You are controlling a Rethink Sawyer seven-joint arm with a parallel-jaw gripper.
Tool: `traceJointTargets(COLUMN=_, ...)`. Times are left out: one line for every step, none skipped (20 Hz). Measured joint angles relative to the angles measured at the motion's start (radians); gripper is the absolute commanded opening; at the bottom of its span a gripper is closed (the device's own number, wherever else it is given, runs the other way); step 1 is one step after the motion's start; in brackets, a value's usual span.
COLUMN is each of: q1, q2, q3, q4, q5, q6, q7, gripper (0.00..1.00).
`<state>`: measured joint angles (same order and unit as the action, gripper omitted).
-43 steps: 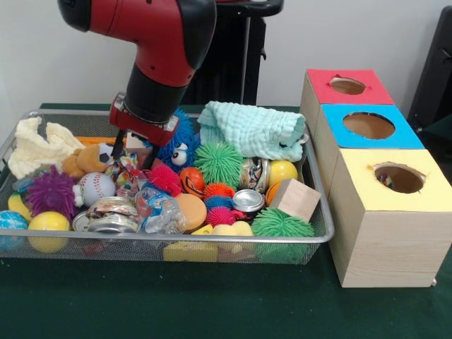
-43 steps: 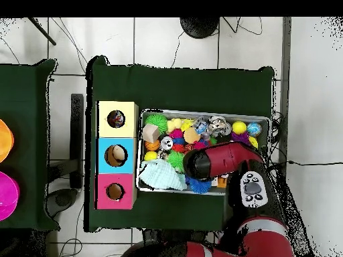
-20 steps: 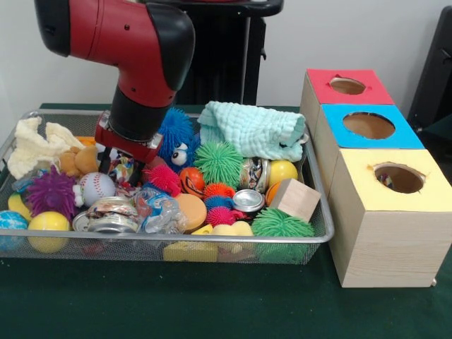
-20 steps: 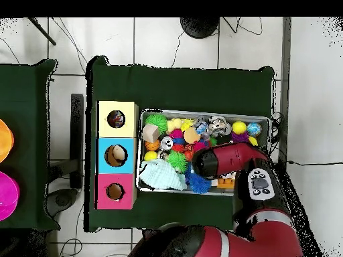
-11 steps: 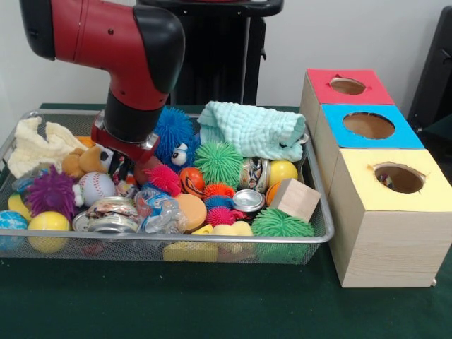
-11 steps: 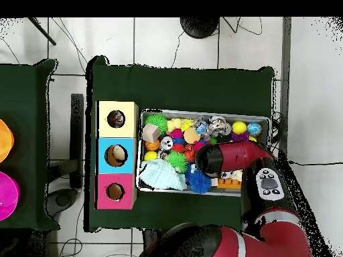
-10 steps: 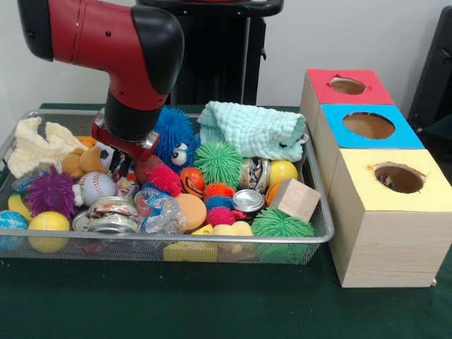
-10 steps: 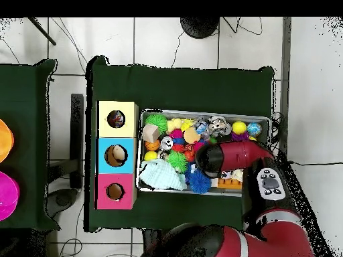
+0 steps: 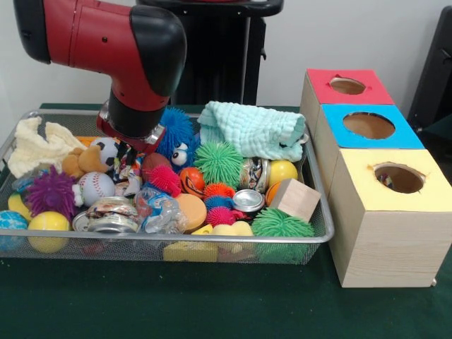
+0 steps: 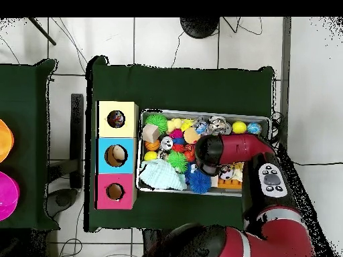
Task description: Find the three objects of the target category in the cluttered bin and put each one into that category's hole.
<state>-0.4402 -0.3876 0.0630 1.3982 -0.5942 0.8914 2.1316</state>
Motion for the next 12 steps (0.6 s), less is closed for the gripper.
traceJointTargets(q1=0.000, q2=-0.003, q3=0.004, q4=0.000, q5=0.000, q6=0.000, q7=0.000, gripper=0.00)
traceJointTargets(q1=0.001, q2=-0.006, q3=0.006, q4=0.001, q5=-0.001, q6=0.000, q7=0.000, gripper=0.00)
traceJointTargets(q1=0.002, q2=-0.013, q3=0.009, q4=0.002, q5=-0.001, q6=-0.002, q7=0.000, gripper=0.00)
traceJointTargets(q1=0.004, q2=-0.020, q3=0.009, q4=0.005, q5=-0.001, q6=-0.005, q7=0.000, gripper=0.00)
traceJointTargets(q1=0.007, q2=-0.034, q3=0.009, q4=0.010, q5=-0.001, q6=-0.012, q7=0.000, gripper=0.00)
traceJointTargets(q1=0.010, q2=-0.044, q3=0.009, q4=0.013, q5=-0.001, q6=-0.018, q7=0.000, gripper=0.00)
traceJointTargets(q1=0.013, q2=-0.052, q3=0.009, q4=0.016, q5=-0.001, q6=-0.023, q7=0.000, gripper=0.00)
traceJointTargets(q1=0.019, q2=-0.080, q3=0.010, q4=0.027, q5=-0.001, q6=-0.044, q7=0.000, gripper=0.00)
traceJointTargets(q1=0.021, q2=-0.097, q3=0.012, q4=0.034, q5=0.000, q6=-0.059, q7=0.000, gripper=0.00)
traceJointTargets(q1=0.022, q2=-0.106, q3=0.013, q4=0.038, q5=0.001, q6=-0.067, q7=0.000, gripper=0.00)
traceJointTargets(q1=0.022, q2=-0.139, q3=0.019, q4=0.052, q5=0.005, q6=-0.096, q7=0.000, gripper=0.00)
traceJointTargets(q1=0.022, q2=-0.148, q3=0.020, q4=0.056, q5=0.007, q6=-0.104, q7=0.000, gripper=0.00)
